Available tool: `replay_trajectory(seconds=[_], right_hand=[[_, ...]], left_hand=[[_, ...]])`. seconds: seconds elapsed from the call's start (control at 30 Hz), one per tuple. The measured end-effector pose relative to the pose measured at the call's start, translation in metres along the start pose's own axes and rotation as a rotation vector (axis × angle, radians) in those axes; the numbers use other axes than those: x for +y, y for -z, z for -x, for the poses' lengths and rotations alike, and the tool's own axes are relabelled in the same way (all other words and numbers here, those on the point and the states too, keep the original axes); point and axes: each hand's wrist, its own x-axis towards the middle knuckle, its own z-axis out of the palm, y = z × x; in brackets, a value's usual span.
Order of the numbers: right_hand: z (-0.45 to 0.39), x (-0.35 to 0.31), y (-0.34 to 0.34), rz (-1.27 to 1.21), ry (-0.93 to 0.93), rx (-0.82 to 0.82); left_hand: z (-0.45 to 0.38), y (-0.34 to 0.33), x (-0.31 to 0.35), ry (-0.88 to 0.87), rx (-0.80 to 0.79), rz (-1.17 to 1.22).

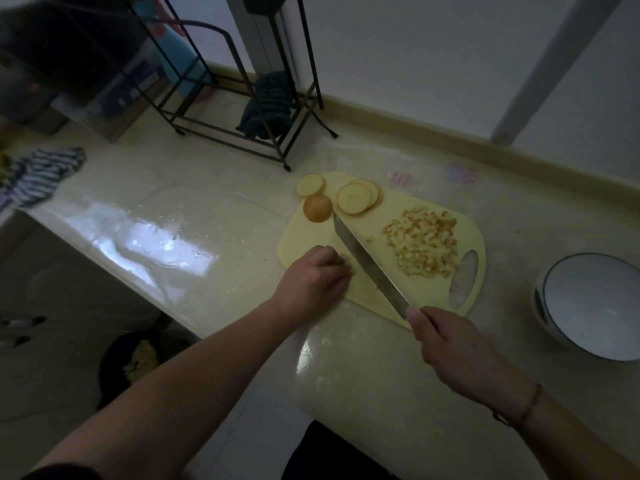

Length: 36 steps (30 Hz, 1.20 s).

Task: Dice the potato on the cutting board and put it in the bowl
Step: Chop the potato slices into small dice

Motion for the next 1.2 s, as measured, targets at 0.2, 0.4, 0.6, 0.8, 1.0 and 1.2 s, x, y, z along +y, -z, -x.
replay_trajectory(seconds=[0.2, 0.4, 0.6, 0.8, 1.0, 1.2], right_hand=[[0.004, -0.004, 0.002, -0.033, 0.002, 0.013], [0.01, -0.012, -0.003, -0.065, 0.024, 0.017], [0.011, -0.008, -0.012, -0.057, 0.015, 0.035], [0.018, -0.003, -0.013, -0.064, 0.01, 0.031], [0.014, -0.002, -0.016, -0.024, -0.007, 0.029], [-0.01, -0.01, -0.028, 0.019, 0.025, 0.029]], left_hand=[[-0.004, 0.0, 0.001, 0.01, -0.025, -0.038], [-0.007, 0.011, -0.006, -0.07, -0.036, -0.056], [-0.009, 0.009, -0.008, -0.118, -0.076, -0.051], [-0.006, 0.002, -0.011, -0.083, -0.085, -0.03], [-0.006, 0.002, -0.009, -0.071, -0.088, -0.022], [-0.008, 0.002, -0.007, -0.057, -0.098, 0.004]])
